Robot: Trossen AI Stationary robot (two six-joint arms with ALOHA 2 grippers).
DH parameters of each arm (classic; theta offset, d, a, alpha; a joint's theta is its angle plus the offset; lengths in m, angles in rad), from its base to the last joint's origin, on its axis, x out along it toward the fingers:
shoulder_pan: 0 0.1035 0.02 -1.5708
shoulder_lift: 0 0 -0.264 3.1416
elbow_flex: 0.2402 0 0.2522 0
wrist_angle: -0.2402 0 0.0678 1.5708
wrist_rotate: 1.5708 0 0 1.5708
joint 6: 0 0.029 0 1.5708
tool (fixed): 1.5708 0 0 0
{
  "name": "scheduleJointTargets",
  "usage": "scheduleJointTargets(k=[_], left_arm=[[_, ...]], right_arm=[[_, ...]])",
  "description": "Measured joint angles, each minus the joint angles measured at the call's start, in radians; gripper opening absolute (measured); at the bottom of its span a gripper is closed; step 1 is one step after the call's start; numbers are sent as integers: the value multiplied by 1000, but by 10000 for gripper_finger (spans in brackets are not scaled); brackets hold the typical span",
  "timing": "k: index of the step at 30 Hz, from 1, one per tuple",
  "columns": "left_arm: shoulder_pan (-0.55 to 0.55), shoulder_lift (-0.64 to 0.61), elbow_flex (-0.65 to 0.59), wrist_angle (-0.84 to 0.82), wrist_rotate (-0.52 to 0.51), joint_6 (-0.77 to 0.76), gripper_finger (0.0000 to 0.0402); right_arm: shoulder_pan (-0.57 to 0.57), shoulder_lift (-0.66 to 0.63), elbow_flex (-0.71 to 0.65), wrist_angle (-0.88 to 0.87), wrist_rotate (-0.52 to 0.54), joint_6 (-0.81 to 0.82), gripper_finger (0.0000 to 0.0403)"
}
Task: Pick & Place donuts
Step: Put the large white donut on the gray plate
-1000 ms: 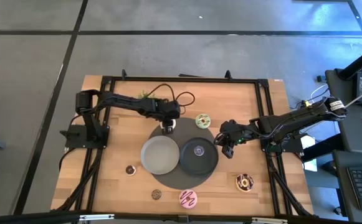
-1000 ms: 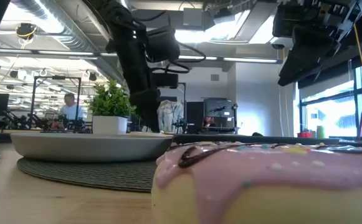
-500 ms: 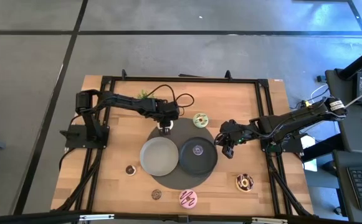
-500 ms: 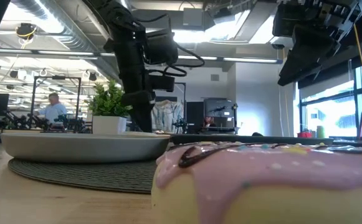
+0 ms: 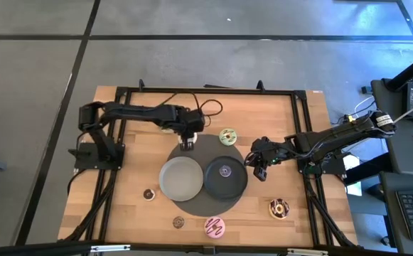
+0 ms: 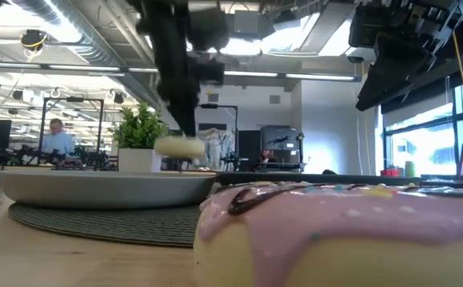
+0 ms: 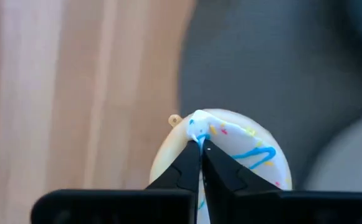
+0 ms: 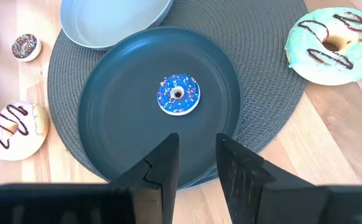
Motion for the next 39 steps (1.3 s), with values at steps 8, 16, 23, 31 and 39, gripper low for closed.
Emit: scheduleJointTargets(k=[8, 16, 23, 31, 39], left_arm=[[-221, -84, 0, -75, 95, -185, 3], [-351, -40, -80, -36, 28, -324, 2], [-355, -36, -146, 39, -25, -401, 5], [-347, -25, -169, 63, -28, -427, 7], [-347, -12, -169, 52, -23, -440, 8]], right_arm=[[0, 0, 0, -9, 0, -22, 108], [0, 0, 0, -7, 0, -26, 108], [0, 0, 0, -5, -2, -21, 108], [0, 0, 0, -3, -10, 3, 108], [0, 0, 0, -6, -18, 4, 108]])
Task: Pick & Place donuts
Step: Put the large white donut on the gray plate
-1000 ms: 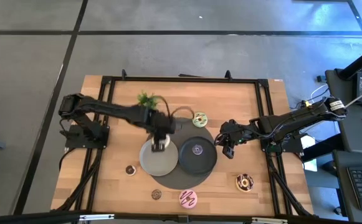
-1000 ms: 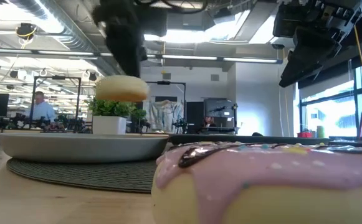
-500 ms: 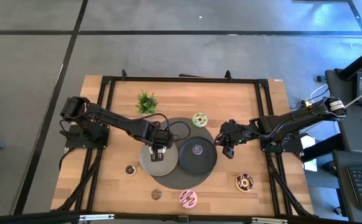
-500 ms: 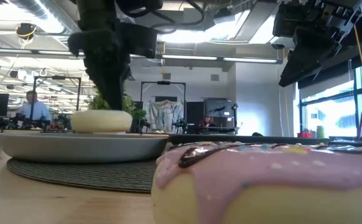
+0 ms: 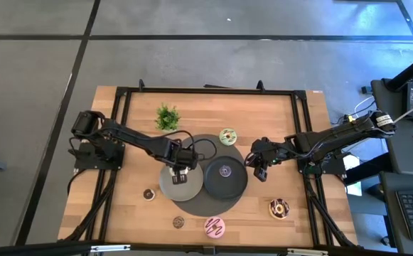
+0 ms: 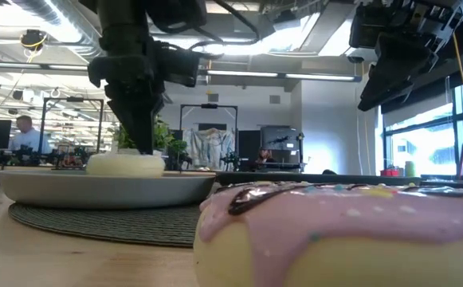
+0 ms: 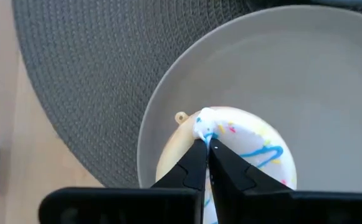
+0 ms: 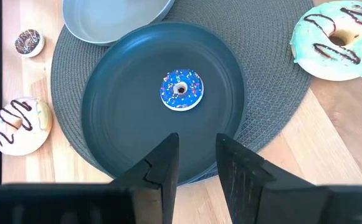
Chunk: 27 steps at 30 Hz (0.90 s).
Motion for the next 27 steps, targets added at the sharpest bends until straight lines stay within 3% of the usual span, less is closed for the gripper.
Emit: scheduleJointTargets(k=[21, 27], left_arm=[[0, 17, 0, -22, 10, -15, 9], [0, 17, 0, -38, 9, -16, 35]], right_arm=[[0, 0, 0, -3, -44, 0, 108], [0, 0, 0, -2, -44, 1, 108]])
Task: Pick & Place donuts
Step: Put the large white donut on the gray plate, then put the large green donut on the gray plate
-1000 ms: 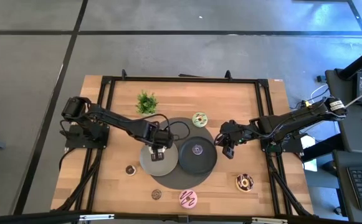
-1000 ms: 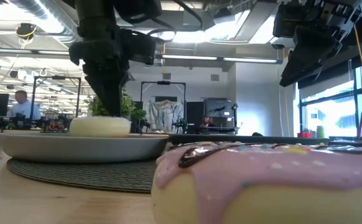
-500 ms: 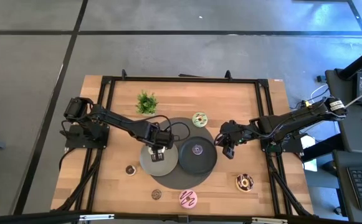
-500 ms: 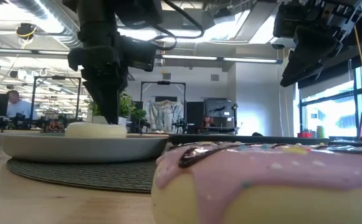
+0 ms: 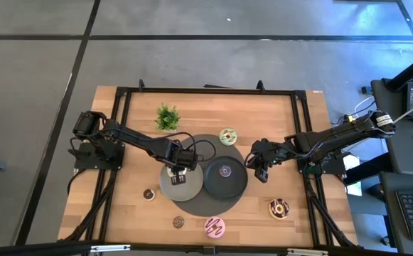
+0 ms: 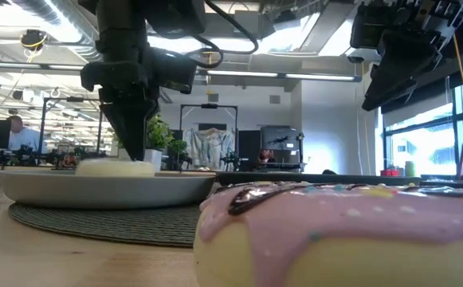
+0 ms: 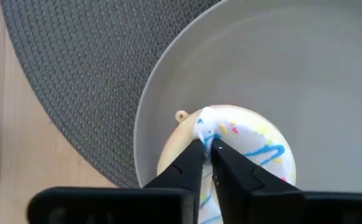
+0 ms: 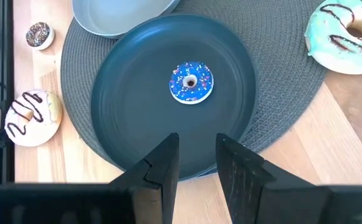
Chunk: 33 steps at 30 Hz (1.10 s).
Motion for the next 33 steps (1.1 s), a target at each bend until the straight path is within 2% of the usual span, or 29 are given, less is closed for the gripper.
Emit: scheduleJointTargets(k=[7, 11, 14, 18, 22, 27, 33], left_arm=[[0, -3, 13, -24, 7, 0, 83], [4, -30, 65, -73, 3, 1, 96], [33, -46, 103, -42, -1, 31, 101], [104, -46, 140, 115, 12, 152, 106], [189, -27, 140, 312, 101, 289, 112], [280, 25, 140, 517, 181, 350, 120], [321, 129, 140, 689, 233, 371, 125]], right_arm=[[0, 0, 0, 0, 0, 2, 108], [0, 0, 0, 0, 0, 3, 108], [0, 0, 0, 0, 0, 12, 108], [0, 0, 0, -1, 1, 25, 108], [0, 0, 0, -13, 1, 35, 108], [0, 0, 0, -29, 1, 51, 108], [0, 0, 0, -32, 1, 47, 108]])
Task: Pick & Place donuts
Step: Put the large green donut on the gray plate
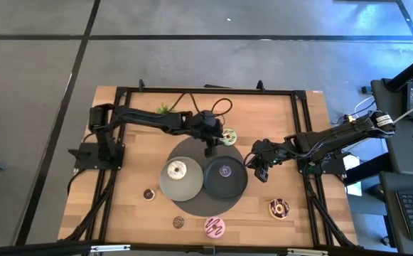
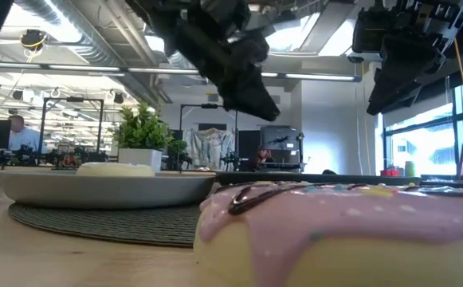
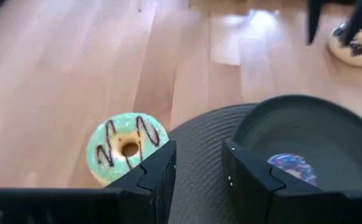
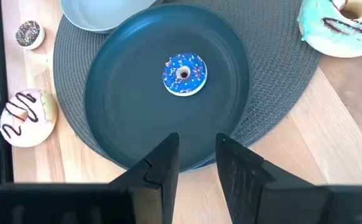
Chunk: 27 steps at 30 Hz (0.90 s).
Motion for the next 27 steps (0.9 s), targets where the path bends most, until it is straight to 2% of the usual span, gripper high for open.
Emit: scheduleJointTargets(k=[5, 10, 17, 27], left_arm=[[13, 72, -1, 73, -41, -28, 130], [10, 143, 0, 161, -106, -27, 163], [2, 177, -1, 179, -98, 23, 200], [-36, 199, -3, 168, -184, 152, 174]], right_arm=[[0, 0, 0, -2, 0, -3, 108], [0, 0, 0, -2, 1, -6, 108], [0, 0, 0, -3, 2, -26, 108], [0, 0, 0, -2, 2, -25, 108]])
